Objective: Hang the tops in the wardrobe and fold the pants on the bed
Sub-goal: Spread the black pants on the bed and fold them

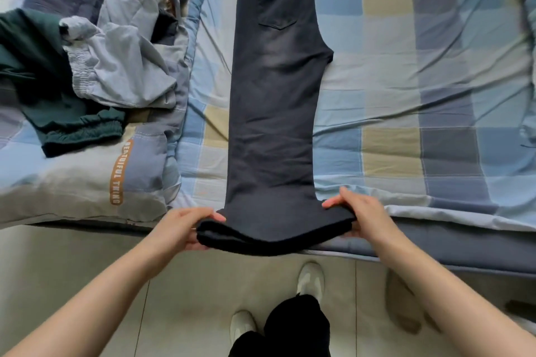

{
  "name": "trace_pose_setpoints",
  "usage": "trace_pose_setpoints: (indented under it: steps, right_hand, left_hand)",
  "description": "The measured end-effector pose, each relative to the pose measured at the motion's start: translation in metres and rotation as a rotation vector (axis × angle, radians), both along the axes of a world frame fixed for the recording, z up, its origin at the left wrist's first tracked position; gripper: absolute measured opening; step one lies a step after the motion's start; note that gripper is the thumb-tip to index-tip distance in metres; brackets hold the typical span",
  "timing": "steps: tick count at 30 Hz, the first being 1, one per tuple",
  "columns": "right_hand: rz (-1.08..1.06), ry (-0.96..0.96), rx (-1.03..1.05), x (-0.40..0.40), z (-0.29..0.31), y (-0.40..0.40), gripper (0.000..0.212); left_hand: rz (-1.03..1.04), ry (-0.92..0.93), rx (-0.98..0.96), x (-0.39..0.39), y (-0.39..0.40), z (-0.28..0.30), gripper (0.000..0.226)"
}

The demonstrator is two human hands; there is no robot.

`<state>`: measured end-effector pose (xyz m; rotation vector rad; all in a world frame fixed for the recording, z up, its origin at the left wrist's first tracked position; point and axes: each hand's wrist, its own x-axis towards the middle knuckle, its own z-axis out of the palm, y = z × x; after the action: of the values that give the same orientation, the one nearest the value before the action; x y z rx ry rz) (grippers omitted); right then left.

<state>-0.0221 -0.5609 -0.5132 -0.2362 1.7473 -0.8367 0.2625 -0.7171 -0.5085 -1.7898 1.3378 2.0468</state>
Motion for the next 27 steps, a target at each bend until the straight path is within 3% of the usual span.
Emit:
trace_pose_setpoints:
  steps: [2, 6, 8, 11, 14, 19, 22, 25, 27]
  right_hand:
    - [-0.043, -0.031, -0.023, -0.032, 0.008, -0.045, 0.049]
    - [-0.161, -0.117, -0.159, -0.093, 0.002, -0.138, 0.046]
    - [-0.317, -0.092, -0.217, -0.117, -0.012, -0.172, 0.039]
    - [-0.405, 0.030, -0.053, -0.124, -0.050, -0.182, 0.028]
    - [-0.146, 0.030, 0.209, -0.095, -0.091, -0.148, 0.037]
    - [0.049, -0.013, 0.292, -0.048, -0.139, -0.104, 0.031]
    - [0.116, 0.086, 0.264, -0.038, -0.153, -0.100, 0.018]
    - [0.073, 0.068, 0.159, -0.039, -0.158, -0.096, 0.019]
    - [0.028, 0.002, 0.079, -0.037, -0.156, -0.084, 0.015]
  left_hand:
    - [0.107, 0.040, -0.024, -0.032, -0.039, 0.010, 0.033]
    - [0.385, 0.248, -0.139, -0.096, -0.131, 0.005, 0.033]
    - [0.446, 0.266, -0.251, -0.116, -0.163, -0.016, 0.033]
    - [0.236, -0.124, -0.340, -0.128, -0.168, -0.063, 0.051]
    - [0.031, -0.337, -0.301, -0.113, -0.132, -0.105, 0.042]
    - [-0.076, -0.242, -0.178, -0.084, -0.081, -0.150, 0.033]
    - [-0.050, -0.213, -0.206, -0.079, -0.079, -0.161, 0.027]
    - [-0.001, -0.171, -0.220, -0.071, -0.082, -0.164, 0.014]
    - [0.008, -0.168, -0.228, -0.062, -0.076, -0.163, 0.019]
